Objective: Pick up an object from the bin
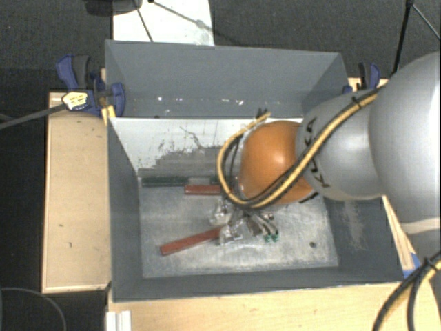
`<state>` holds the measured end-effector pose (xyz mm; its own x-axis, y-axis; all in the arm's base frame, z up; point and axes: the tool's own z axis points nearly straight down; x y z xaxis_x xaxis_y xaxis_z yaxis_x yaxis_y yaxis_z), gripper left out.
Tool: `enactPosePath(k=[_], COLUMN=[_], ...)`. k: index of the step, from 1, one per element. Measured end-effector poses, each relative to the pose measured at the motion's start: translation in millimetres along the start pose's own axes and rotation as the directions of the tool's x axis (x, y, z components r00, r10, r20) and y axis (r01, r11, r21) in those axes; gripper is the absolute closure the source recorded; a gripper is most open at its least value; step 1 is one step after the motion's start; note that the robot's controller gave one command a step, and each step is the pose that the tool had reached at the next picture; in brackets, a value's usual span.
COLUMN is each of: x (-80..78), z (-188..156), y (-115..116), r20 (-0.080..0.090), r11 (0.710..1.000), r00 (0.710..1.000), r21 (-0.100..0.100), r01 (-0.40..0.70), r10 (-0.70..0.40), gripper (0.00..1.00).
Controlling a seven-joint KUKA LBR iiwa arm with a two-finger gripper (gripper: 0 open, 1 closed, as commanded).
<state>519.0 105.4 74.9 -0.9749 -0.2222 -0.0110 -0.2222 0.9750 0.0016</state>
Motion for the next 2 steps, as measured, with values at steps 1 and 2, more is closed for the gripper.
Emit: enactPosePath(k=[1, 2], x=[0.0, -15.2], z=[0, -177], y=[0, 3], r20=[0.000, 0.000], r11=[1.000, 1.000], r00=[1.000, 1.000], r21=[0.000, 0.002], r01=[-0.002, 0.007], r10=[0.002, -0.007], gripper=[1.00, 1.00])
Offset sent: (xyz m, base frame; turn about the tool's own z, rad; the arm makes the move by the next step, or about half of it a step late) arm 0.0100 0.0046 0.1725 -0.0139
